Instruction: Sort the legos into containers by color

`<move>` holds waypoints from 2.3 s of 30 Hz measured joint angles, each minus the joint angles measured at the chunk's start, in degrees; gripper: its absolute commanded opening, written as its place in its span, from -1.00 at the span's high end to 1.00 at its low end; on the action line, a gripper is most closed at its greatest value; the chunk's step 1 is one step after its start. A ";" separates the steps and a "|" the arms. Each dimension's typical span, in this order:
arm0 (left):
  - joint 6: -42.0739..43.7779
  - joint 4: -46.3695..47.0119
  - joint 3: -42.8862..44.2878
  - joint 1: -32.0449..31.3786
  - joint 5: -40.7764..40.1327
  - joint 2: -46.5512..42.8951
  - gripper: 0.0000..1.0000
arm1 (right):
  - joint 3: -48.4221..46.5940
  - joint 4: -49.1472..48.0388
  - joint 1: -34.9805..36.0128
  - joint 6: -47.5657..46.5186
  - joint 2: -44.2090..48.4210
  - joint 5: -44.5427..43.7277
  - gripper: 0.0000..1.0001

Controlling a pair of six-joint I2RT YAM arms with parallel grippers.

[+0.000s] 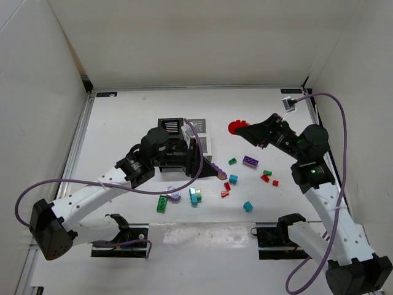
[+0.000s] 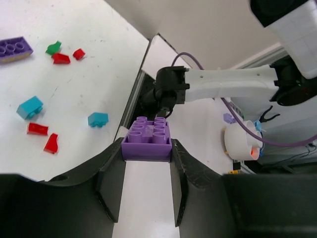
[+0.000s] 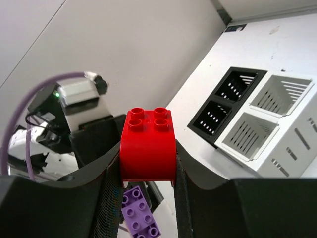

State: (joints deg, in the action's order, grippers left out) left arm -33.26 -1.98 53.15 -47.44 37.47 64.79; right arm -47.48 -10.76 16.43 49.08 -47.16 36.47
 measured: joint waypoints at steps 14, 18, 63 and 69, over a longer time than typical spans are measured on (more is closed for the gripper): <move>5.81 -27.39 18.45 0.22 -31.61 7.17 0.63 | -0.02 13.92 -4.09 -8.33 6.01 -4.44 1.00; 7.17 -31.52 22.10 0.55 -39.69 13.18 0.63 | -0.02 20.41 -5.33 -12.26 7.87 -6.71 1.00; 5.79 -43.67 24.59 1.97 -53.81 12.22 -0.98 | -4.07 34.84 -1.95 -21.88 1.46 -12.55 1.00; -7.54 -53.35 15.17 4.22 -59.63 -7.58 -0.98 | -17.92 37.03 15.89 -27.93 -13.49 -22.12 1.00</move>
State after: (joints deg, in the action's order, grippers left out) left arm -40.80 -55.33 68.31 -43.22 -22.15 57.21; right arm -65.41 26.26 32.32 21.15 -60.64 14.35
